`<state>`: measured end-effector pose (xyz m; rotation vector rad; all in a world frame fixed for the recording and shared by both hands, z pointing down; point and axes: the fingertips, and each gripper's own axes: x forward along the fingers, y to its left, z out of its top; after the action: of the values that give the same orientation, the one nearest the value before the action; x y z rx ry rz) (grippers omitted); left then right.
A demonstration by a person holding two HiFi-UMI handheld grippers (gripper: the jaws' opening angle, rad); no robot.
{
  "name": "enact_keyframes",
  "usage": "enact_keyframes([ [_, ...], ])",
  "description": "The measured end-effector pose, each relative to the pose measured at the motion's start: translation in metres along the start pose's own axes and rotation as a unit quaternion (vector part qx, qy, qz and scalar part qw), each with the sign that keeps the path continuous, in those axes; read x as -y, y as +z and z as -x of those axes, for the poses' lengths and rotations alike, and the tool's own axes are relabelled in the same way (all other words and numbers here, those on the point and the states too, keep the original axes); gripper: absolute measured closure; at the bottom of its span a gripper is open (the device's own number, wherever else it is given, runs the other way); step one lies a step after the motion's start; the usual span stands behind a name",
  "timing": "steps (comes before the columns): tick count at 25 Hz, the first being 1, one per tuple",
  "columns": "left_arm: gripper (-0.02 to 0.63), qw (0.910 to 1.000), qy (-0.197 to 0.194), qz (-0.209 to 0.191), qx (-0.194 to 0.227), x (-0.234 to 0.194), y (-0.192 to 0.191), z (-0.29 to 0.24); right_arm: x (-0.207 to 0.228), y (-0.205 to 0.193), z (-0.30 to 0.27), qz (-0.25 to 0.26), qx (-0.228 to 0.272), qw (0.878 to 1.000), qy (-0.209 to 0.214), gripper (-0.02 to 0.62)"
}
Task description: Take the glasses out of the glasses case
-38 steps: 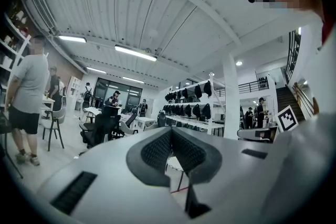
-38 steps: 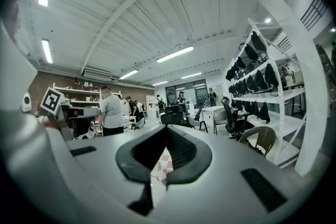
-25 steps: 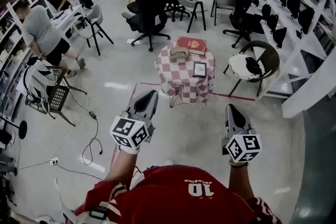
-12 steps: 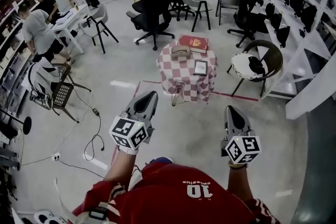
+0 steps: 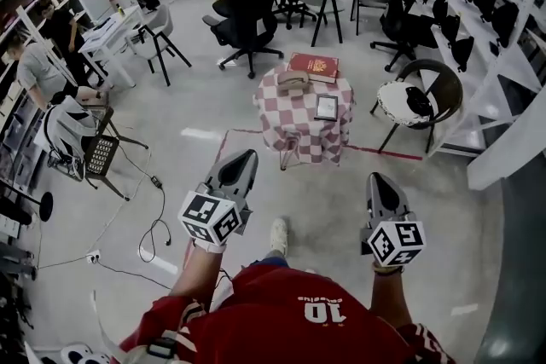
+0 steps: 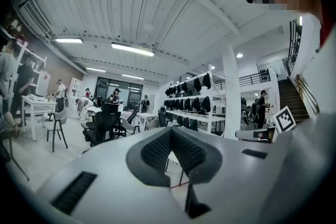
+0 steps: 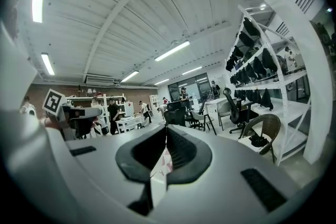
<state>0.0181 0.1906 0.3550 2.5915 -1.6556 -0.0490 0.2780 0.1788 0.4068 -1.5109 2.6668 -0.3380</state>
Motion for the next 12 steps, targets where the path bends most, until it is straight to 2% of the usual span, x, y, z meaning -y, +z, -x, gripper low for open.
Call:
enact_keyframes([
  [6, 0.598, 0.9999, -0.009, 0.013, 0.001, -0.039, -0.01, -0.039, 0.007, -0.003, -0.042, 0.009, -0.011, 1.0, -0.013, 0.578],
  [12, 0.598, 0.9997, -0.02, 0.015, 0.006, -0.097, -0.003, -0.089, 0.014, 0.009, -0.113, 0.014, -0.011, 1.0, -0.024, 0.578],
])
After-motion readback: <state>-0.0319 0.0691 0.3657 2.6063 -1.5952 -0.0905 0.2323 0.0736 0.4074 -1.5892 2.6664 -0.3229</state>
